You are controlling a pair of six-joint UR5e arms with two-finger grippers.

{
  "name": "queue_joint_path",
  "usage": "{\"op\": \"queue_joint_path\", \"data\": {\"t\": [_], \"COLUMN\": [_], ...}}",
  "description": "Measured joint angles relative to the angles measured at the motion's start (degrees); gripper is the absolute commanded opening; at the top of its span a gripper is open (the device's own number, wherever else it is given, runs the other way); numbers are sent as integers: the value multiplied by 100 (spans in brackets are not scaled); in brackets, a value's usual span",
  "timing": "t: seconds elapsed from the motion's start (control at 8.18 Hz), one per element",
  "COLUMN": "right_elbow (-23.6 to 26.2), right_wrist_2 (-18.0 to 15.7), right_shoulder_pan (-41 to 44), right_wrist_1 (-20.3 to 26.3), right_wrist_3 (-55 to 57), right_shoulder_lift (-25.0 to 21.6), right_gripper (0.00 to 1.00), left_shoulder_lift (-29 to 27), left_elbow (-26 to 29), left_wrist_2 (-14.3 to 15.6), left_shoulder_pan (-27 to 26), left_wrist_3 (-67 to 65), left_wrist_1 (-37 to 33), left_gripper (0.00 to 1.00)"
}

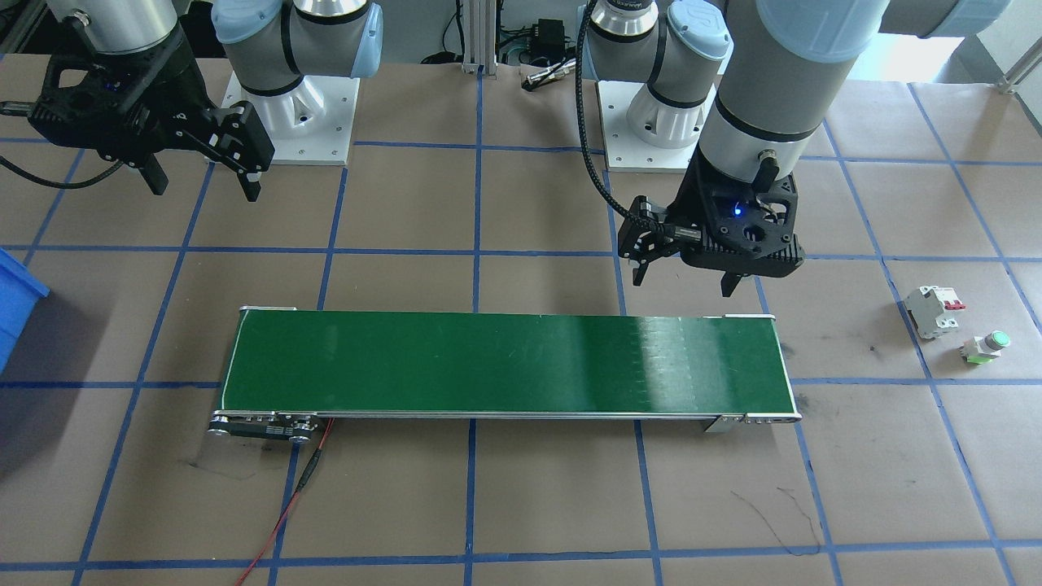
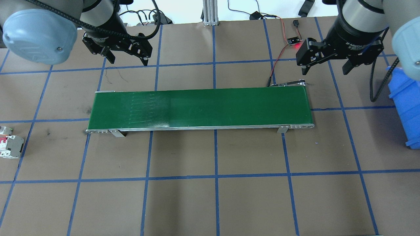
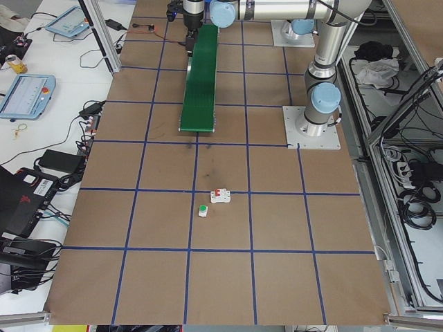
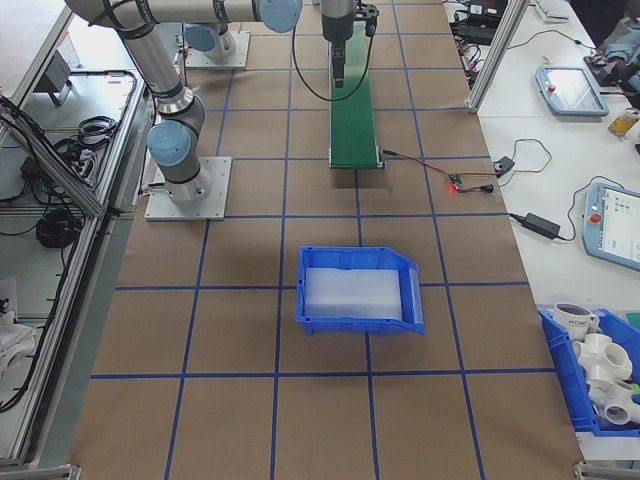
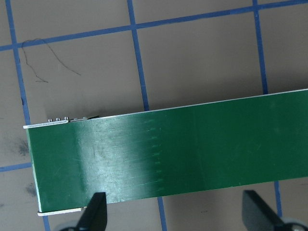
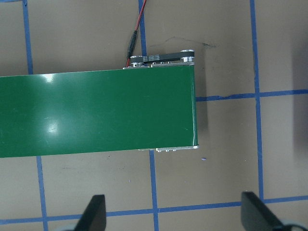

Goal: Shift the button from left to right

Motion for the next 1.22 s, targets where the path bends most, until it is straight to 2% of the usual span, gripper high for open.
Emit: {"op": "queue_joint_path", "data": {"t": [0.37, 0.61, 0.86, 1.22], "right_elbow": [0, 0, 0, 0], "right_wrist_2": [-2, -2, -2, -1], "right_shoulder_pan": [0, 0, 0, 0], "right_wrist_1": [0, 0, 0, 0], "right_wrist_3": [0, 0, 0, 0], "right_shoulder_lift": [1, 1, -2, -4], "right_gripper": [100, 100, 100, 100], "left_shoulder_lift": [75, 87, 54, -51], "left_elbow": [33, 54, 23, -7], "left_wrist_2": [-46, -17, -58, -20], "left_shoulder_pan": [45, 344, 1173, 2682], "left_wrist_3": [79, 235, 1043, 3255], "left_wrist_1": [-14, -50, -48, 15], "left_gripper": [100, 100, 100, 100]}}
